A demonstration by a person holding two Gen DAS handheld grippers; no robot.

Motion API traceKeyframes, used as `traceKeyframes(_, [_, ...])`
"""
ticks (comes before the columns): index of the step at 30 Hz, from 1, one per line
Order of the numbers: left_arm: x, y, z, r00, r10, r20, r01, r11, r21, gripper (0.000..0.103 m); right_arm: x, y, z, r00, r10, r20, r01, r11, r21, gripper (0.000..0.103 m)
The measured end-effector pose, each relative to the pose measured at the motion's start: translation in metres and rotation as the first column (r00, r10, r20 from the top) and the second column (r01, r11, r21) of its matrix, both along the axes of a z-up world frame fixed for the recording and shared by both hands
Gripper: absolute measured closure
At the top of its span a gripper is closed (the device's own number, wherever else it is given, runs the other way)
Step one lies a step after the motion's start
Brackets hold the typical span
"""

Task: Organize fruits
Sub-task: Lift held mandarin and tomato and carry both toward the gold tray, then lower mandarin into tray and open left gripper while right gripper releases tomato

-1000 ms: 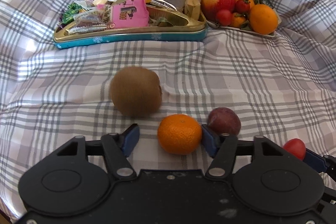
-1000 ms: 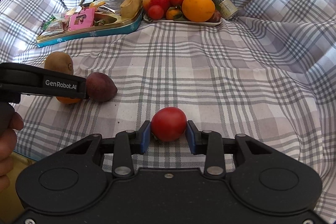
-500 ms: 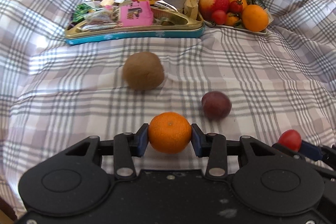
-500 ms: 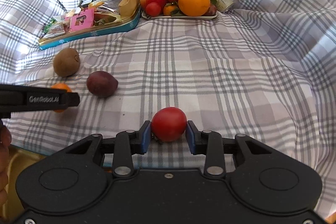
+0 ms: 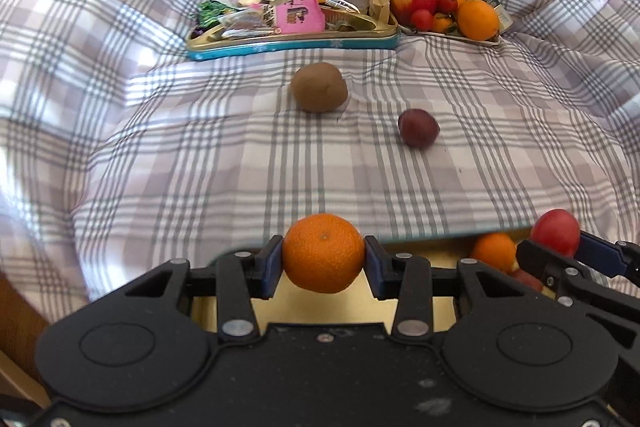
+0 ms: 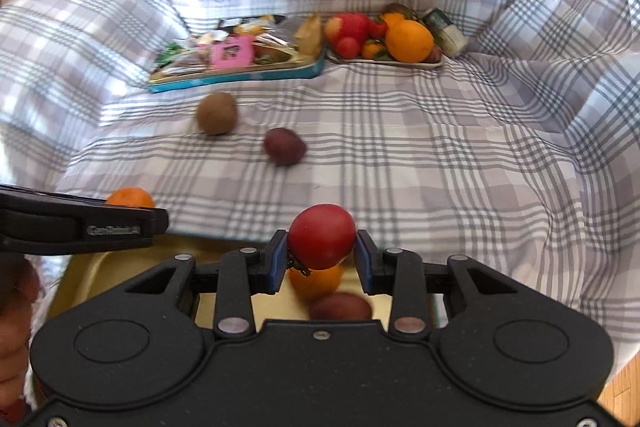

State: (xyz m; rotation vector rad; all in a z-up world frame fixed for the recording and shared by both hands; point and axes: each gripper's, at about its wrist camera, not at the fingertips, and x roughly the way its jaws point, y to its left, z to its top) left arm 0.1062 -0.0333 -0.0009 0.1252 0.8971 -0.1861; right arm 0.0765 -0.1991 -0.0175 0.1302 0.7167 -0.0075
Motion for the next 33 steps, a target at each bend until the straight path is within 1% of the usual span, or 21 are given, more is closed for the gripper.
traceKeyframes(9, [-0.055, 0.012, 0.006, 1.000, 0.018, 0.015, -0.018, 1.000, -0.025, 0.061, -0.046, 0.015, 0.011, 0.998, 0.059, 0.026, -0.060, 0.998, 0.032, 0.059])
traceKeyframes(14, [-0.082, 0.016, 0.012, 1.000, 0.019, 0.024, -0.018, 0.999, -0.038, 0.061, -0.069, 0.015, 0.019, 0.997, 0.048, 0.056, -0.049, 0.998, 0.024, 0.059])
traceKeyframes(18, [-0.097, 0.017, 0.012, 1.000, 0.004, -0.006, -0.005, 0.999, -0.048, 0.061, -0.085, 0.012, 0.026, 0.997, 0.030, 0.072, -0.030, 1.000, 0.006, 0.059])
traceKeyframes(21, [-0.102, 0.017, 0.008, 0.998, -0.027, -0.048, 0.023, 0.997, -0.079, 0.061, -0.089, 0.006, 0.026, 0.998, 0.027, 0.057, -0.028, 0.999, 0.017, 0.059])
traceKeyframes(24, [-0.105, 0.013, 0.001, 0.996, -0.052, -0.076, 0.045, 0.995, -0.086, 0.061, -0.087, 0.002, 0.021, 0.999, 0.009, 0.034, -0.010, 1.000, 0.025, 0.059])
traceKeyframes(27, [-0.106, 0.010, -0.005, 0.994, -0.064, -0.089, 0.057, 0.995, -0.083, 0.061, -0.088, -0.001, 0.016, 1.000, -0.008, 0.009, 0.008, 1.000, 0.027, 0.059])
traceKeyframes(33, [-0.106, 0.012, -0.006, 0.993, -0.058, -0.100, 0.049, 0.995, -0.091, 0.061, -0.092, 0.002, 0.008, 0.999, 0.010, -0.031, -0.009, 1.000, 0.006, 0.059])
